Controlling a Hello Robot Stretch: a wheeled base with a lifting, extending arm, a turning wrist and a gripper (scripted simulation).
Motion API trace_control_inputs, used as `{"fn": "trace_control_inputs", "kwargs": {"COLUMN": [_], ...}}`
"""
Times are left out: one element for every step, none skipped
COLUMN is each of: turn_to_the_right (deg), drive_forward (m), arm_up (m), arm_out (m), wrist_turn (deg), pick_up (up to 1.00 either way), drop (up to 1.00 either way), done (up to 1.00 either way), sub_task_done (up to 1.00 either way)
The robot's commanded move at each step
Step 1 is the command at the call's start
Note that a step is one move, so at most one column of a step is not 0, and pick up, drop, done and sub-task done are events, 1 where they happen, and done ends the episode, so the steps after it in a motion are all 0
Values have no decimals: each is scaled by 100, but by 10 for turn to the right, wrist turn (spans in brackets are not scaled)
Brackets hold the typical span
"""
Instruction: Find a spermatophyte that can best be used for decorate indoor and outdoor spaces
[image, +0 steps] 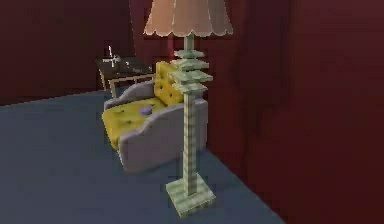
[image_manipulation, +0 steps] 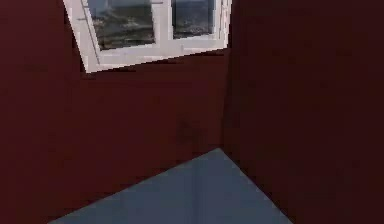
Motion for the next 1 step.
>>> {"fn": "trace_control_inputs", "kwargs": {"turn_to_the_right": [-450], "drive_forward": [0], "arm_up": [0], "arm_out": [0], "wrist_turn": [0], "pick_up": [0], "drop": [0], "done": [0], "sub_task_done": [0]}}
